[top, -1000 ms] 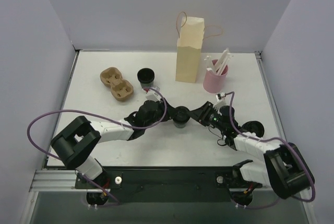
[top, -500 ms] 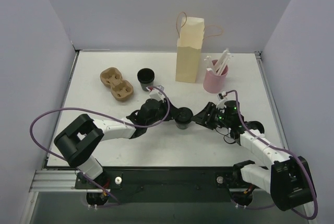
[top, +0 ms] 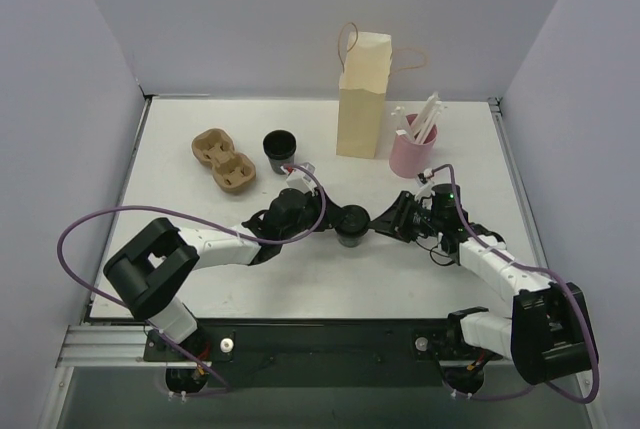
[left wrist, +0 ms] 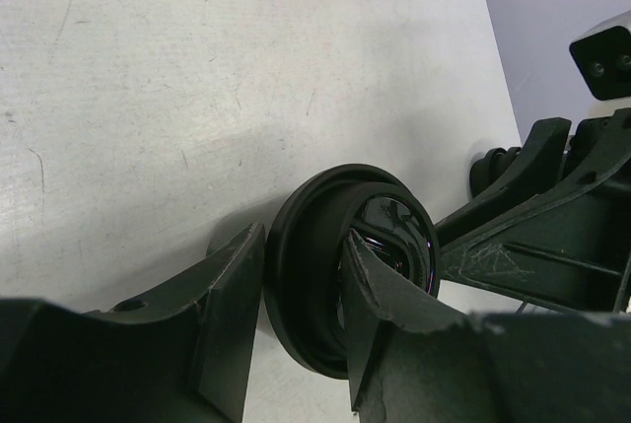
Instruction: Pack the takeout coffee
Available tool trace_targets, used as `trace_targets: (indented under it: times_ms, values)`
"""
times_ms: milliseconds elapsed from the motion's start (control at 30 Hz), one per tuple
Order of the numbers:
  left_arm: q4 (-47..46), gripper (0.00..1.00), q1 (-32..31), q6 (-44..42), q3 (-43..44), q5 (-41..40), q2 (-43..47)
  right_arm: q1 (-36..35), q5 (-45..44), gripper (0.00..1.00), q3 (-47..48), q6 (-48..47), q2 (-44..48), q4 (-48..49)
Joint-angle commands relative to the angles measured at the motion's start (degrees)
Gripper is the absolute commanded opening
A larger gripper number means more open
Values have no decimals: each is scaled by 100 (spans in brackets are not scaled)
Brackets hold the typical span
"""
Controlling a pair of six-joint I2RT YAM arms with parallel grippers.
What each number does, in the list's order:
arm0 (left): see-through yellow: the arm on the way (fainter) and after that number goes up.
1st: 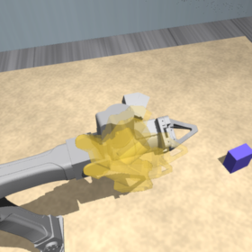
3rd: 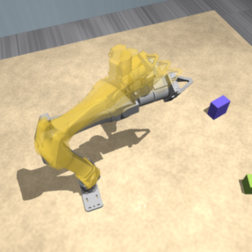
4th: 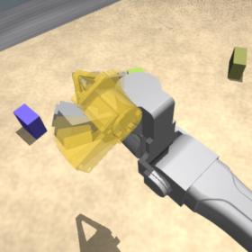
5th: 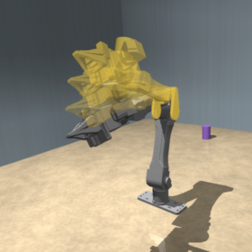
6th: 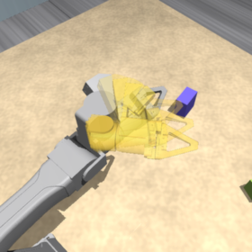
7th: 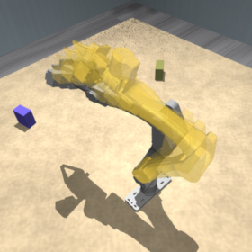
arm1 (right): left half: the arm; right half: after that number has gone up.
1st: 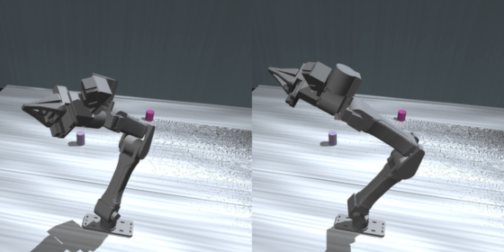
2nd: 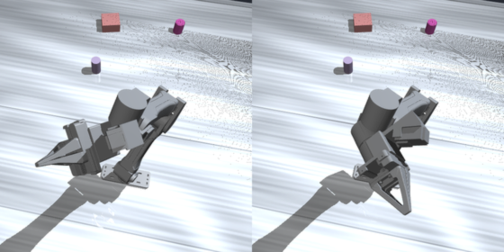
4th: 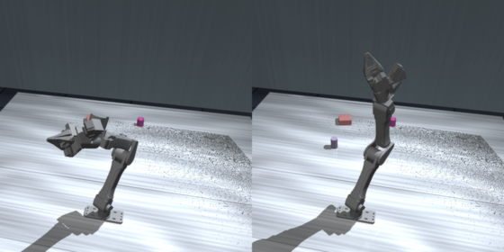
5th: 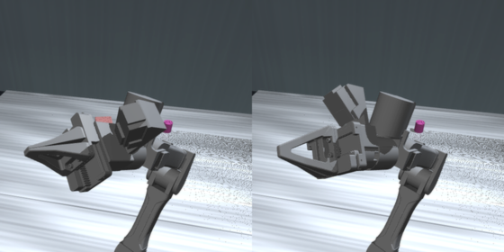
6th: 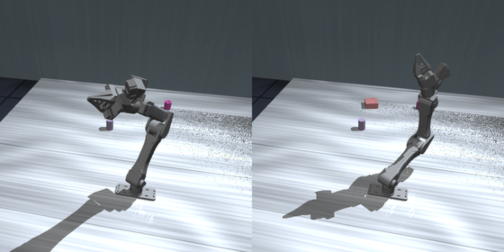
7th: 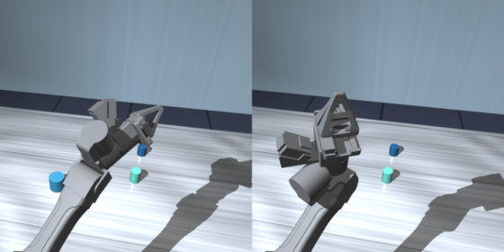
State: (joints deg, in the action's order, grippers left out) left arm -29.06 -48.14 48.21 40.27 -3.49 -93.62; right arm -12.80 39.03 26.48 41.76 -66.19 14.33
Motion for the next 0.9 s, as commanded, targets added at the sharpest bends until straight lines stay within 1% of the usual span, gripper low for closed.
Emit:
trace_targets:
  times_ms: [0, 133, 233, 433, 733, 800, 867]
  values:
    - [2809, 45, -11, -699, -573, -91, -727, 67, 123, 31, 104, -98, -218, 245]
    - [2792, 44, -20, -681, -582, -73, -789, 67, -61, 23, -221, -28, -306, 509]
    - [2704, 45, -20, -655, -617, -64, -833, 76, -132, 22, -520, -1, -245, 685]
    - [2520, 45, -46, -584, -661, 15, -956, 58, -702, 18, -890, -27, -87, 484]
    - [2467, 44, -117, -514, -643, -12, -1114, -3, -1318, 16, -1136, -36, -218, 352]
    - [2467, 44, -117, -523, -643, -21, -1158, -3, -1231, 17, -1136, -36, -192, 387]
    - [2449, 44, -125, -558, -652, -21, -1167, -3, -994, 18, -1066, -27, 62, 317]
